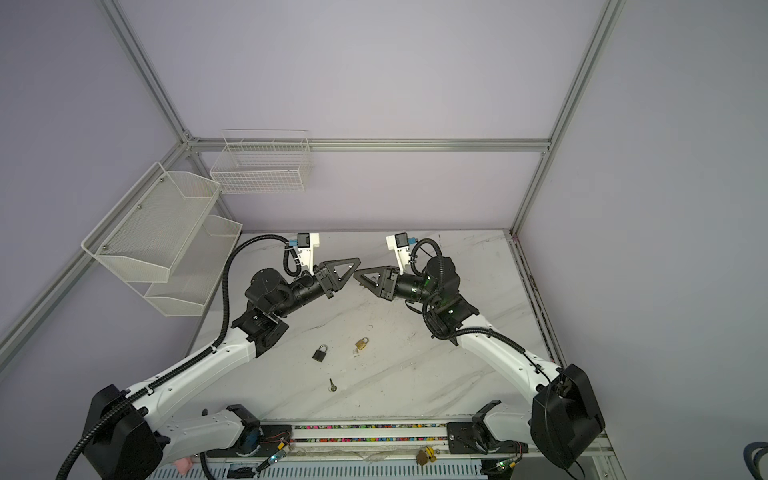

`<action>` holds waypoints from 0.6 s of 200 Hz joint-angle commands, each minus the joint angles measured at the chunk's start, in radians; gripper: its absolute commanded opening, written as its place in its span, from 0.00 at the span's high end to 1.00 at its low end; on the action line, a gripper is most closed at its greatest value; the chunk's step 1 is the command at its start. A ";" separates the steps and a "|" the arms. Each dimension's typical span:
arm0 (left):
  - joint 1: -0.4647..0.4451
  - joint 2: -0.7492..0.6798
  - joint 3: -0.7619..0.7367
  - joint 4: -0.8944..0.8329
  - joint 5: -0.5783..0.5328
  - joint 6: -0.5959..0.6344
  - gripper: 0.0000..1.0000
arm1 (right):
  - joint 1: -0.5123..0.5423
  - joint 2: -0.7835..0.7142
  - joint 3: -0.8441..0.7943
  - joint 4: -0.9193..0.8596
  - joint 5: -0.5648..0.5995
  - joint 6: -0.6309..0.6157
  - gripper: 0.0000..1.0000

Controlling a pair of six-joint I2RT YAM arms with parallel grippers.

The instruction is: Unlock with the key

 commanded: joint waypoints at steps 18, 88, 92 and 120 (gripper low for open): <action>-0.004 -0.003 -0.013 0.042 0.021 0.032 1.00 | -0.005 -0.005 0.021 0.054 -0.016 -0.001 0.70; -0.006 -0.003 -0.007 0.042 0.014 0.031 1.00 | -0.012 -0.002 0.014 0.055 -0.023 0.004 0.81; -0.006 -0.003 -0.006 0.042 0.016 0.029 1.00 | -0.012 -0.003 0.013 0.056 -0.023 0.005 0.81; -0.007 -0.001 0.001 0.043 0.020 0.029 1.00 | -0.015 0.000 0.012 0.059 -0.025 0.012 0.85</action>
